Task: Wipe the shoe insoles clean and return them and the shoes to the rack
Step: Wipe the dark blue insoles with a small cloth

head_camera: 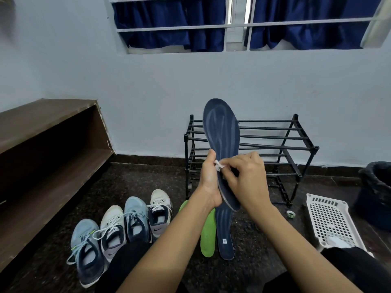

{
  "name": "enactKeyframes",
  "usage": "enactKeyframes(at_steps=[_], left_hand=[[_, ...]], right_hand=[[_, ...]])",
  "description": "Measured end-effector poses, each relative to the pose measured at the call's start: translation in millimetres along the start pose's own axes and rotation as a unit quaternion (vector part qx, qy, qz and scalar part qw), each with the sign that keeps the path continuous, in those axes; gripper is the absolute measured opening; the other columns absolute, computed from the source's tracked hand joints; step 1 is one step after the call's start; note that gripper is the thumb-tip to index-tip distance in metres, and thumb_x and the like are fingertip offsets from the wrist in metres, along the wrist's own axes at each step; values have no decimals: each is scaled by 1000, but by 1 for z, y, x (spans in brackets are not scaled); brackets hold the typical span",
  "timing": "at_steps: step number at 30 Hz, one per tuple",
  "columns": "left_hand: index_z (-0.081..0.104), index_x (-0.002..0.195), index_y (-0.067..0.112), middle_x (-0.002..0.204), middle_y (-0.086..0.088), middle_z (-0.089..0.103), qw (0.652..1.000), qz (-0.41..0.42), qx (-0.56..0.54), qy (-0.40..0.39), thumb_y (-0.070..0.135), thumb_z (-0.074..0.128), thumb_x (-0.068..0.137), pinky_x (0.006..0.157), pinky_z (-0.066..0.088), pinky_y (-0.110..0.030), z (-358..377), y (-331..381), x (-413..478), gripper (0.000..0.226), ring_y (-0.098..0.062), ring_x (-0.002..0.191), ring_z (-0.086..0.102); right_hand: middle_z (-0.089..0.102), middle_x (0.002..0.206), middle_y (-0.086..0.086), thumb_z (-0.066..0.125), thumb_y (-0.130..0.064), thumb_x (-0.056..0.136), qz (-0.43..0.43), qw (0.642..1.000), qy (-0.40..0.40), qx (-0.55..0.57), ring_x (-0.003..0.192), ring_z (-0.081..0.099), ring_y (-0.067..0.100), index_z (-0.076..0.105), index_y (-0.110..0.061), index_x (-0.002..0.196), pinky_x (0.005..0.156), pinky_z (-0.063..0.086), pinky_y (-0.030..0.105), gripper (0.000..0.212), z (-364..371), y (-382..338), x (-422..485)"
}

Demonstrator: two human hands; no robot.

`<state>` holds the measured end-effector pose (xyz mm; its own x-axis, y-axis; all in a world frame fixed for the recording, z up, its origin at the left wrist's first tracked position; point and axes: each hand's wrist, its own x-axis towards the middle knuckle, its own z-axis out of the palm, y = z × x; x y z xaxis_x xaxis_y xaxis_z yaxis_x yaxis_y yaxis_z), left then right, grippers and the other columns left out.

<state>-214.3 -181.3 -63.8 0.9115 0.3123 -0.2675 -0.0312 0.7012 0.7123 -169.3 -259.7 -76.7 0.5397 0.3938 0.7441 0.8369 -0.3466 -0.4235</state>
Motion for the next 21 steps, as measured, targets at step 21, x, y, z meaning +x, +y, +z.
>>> enactKeyframes(at_steps=[21], left_hand=[[71, 93, 6, 83, -11, 72, 1000, 1, 26, 13, 62, 27, 97, 74, 55, -32, -2, 2, -2, 72, -22, 77, 70]], right_hand=[[68, 70, -4, 78, -8, 70, 1, 1000, -2, -13, 69, 46, 19, 75, -21, 82, 66, 39, 36, 17, -1, -4, -6]])
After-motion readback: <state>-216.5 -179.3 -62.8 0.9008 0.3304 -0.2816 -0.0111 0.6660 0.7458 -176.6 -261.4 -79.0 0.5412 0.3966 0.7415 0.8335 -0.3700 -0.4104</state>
